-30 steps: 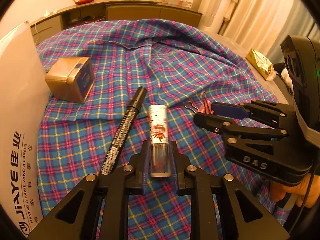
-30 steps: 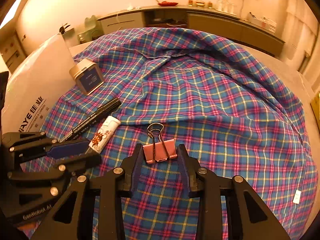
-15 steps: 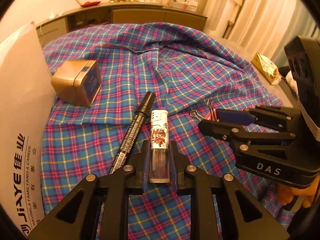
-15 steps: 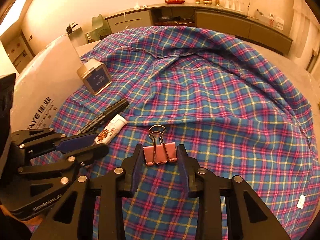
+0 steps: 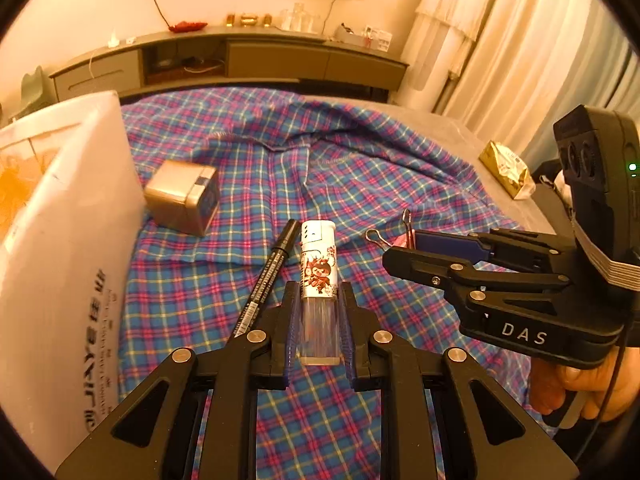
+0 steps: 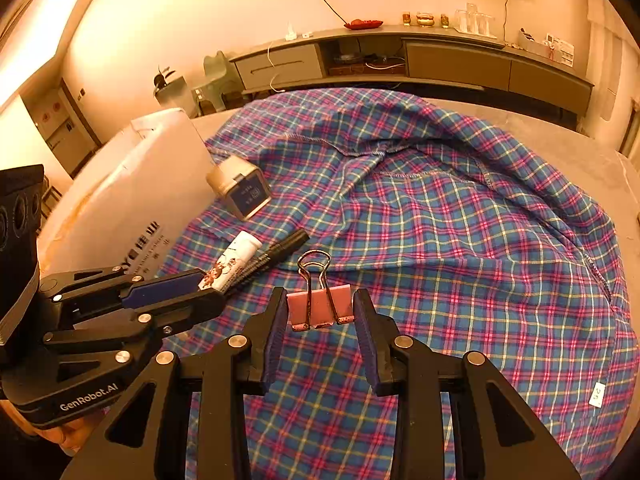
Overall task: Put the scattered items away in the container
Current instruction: 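Carry the glue stick and marker with the left while the right carries the binder clip toward the box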
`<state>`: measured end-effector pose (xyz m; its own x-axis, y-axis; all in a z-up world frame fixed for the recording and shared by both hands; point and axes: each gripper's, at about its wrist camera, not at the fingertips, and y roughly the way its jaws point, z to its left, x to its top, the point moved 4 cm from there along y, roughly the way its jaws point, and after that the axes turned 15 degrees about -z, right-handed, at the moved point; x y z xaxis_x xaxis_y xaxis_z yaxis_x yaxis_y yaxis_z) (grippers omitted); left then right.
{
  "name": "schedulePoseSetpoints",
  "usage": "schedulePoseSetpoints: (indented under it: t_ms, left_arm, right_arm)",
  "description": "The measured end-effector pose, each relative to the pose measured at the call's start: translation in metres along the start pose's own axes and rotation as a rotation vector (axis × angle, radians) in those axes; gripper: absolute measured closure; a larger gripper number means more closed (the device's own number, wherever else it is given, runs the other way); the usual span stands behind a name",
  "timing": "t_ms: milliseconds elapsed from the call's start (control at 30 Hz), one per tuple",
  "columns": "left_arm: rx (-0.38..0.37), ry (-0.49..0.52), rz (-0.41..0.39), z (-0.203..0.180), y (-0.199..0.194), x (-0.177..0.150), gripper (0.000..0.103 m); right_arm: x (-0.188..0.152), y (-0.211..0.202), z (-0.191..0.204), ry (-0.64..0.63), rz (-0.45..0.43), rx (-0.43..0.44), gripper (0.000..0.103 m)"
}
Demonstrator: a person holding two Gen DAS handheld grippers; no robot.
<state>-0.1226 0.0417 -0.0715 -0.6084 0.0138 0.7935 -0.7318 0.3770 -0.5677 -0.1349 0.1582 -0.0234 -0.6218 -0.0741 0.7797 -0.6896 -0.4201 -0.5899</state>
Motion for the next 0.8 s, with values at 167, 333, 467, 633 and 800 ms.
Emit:
schedulePoseSetpoints:
  t_ms: [167, 333, 467, 633, 800]
  left_arm:
    - [-0.003, 0.005, -0.036, -0.003, -0.023, 0.009, 0.084]
    - [-0.008, 0.01, -0.073, -0.006, -0.049, 0.014, 0.084]
    - [-0.005, 0.003, -0.104, -0.004, -0.071, 0.018, 0.084]
    - [-0.005, -0.01, -0.141, -0.001, -0.098, 0.022, 0.084]
    - [-0.003, -0.017, -0.156, 0.0, -0.111, 0.024, 0.084]
  right_arm:
    - [0.008, -0.014, 0.012, -0.008, -0.028, 0.011, 0.068]
    - [0.012, -0.03, 0.027, -0.031, -0.051, 0.016, 0.068]
    - [0.014, -0.04, 0.039, -0.052, -0.066, 0.015, 0.068]
    - [0.014, -0.051, 0.055, -0.073, -0.082, 0.008, 0.068]
    - [0.002, -0.064, 0.07, -0.081, -0.1, -0.01, 0.068]
